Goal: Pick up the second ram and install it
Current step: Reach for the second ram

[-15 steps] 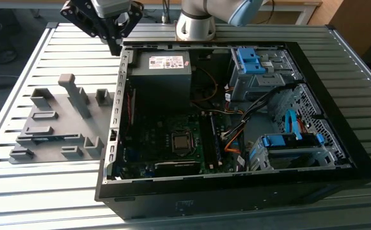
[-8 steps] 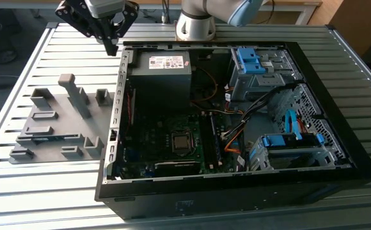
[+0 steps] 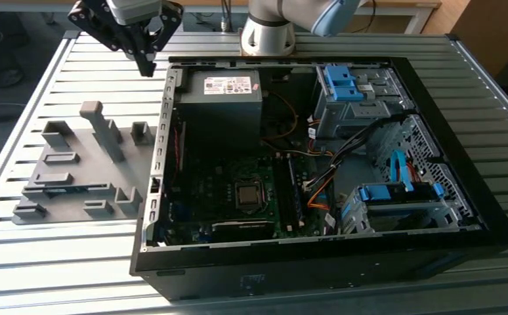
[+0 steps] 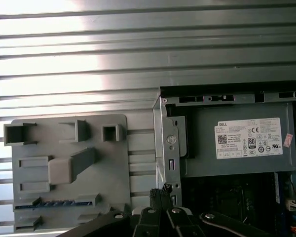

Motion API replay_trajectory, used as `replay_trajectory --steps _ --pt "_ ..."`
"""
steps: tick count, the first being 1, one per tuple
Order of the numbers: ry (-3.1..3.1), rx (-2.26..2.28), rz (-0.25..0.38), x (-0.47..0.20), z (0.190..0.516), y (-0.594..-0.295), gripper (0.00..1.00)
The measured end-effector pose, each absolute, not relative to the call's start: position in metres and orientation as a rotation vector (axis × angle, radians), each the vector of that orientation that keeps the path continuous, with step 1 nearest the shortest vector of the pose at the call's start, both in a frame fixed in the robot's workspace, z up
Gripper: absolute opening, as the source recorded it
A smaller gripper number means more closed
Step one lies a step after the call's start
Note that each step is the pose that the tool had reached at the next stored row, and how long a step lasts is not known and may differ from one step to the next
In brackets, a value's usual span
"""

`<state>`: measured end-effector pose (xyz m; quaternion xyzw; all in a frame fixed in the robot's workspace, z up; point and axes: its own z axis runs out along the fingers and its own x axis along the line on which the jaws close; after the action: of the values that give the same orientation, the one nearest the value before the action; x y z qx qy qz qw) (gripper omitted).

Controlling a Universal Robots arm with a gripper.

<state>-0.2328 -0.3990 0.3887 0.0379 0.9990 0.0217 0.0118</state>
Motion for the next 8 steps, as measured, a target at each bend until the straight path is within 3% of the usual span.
replay_trajectory --steps 8 --pt "3.116 0.118 0.068 -0.2391 0.3887 -0.3989 0.11"
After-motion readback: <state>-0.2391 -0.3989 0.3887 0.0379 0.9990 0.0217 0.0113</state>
